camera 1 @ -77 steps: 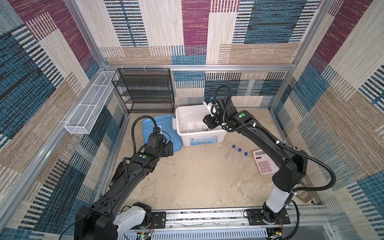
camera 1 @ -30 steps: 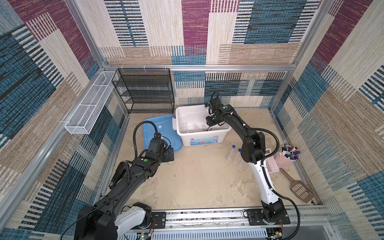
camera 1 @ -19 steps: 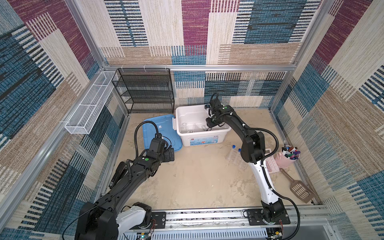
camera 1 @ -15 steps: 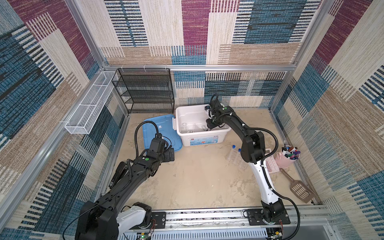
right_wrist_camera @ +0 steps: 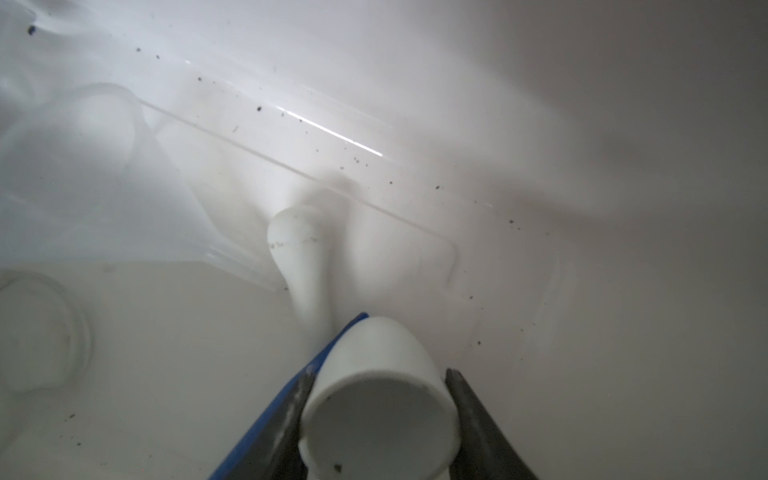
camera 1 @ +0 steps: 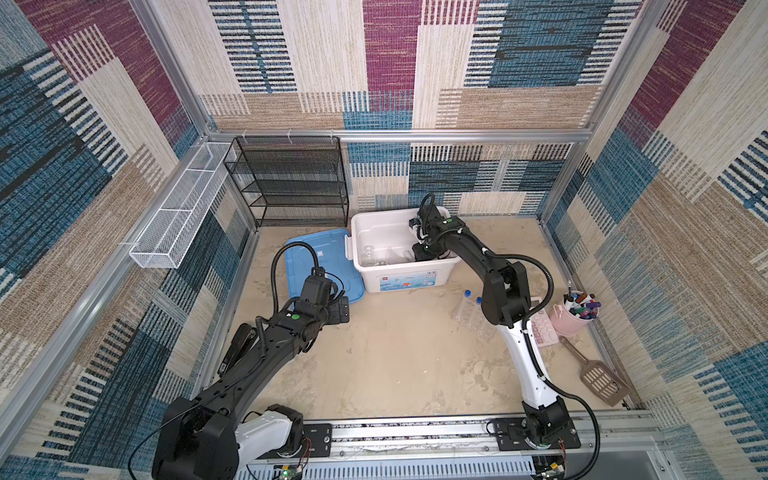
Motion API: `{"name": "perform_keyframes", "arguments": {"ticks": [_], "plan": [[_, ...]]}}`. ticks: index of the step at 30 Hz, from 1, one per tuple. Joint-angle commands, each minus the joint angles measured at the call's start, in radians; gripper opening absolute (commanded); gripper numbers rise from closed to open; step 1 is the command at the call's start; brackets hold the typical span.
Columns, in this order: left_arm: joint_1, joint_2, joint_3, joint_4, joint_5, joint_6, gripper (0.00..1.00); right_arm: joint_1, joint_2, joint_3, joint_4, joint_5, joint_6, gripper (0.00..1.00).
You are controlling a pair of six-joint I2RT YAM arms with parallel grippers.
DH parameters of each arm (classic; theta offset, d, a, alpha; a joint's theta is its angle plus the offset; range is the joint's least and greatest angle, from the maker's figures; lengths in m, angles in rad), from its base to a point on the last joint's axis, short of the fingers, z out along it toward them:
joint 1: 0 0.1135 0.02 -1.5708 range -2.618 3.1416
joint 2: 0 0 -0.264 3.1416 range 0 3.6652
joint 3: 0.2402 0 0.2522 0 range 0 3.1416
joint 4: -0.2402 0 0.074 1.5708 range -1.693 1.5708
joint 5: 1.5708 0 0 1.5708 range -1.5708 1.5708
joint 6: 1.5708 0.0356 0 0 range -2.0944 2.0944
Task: Organize the chemistry lab equipment
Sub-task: 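Lower the crucible into the bin beside the pestle with the right gripper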
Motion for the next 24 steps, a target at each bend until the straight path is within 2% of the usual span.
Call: {"name": "perform_keyframes", "arguments": {"ticks": [1, 8, 21, 24], "plan": [[0.001, 0.0, 0.011, -0.004, -0.015, -0.041, 0.99, 0.0, -0.013, -0.001, 0.035, -0.013, -0.003, 0.4], [0.001, -0.012, 0.012, -0.029, -0.049, -0.05, 0.99, 0.001, -0.015, -0.003, 0.041, -0.024, -0.004, 0.45], [0.001, -0.004, 0.01, -0.042, -0.068, -0.07, 0.99, 0.001, -0.046, -0.039, 0.064, -0.016, -0.008, 0.46], [0.001, -0.007, 0.011, -0.046, -0.071, -0.071, 0.99, 0.0, -0.062, -0.052, 0.074, -0.013, -0.005, 0.54]]}}
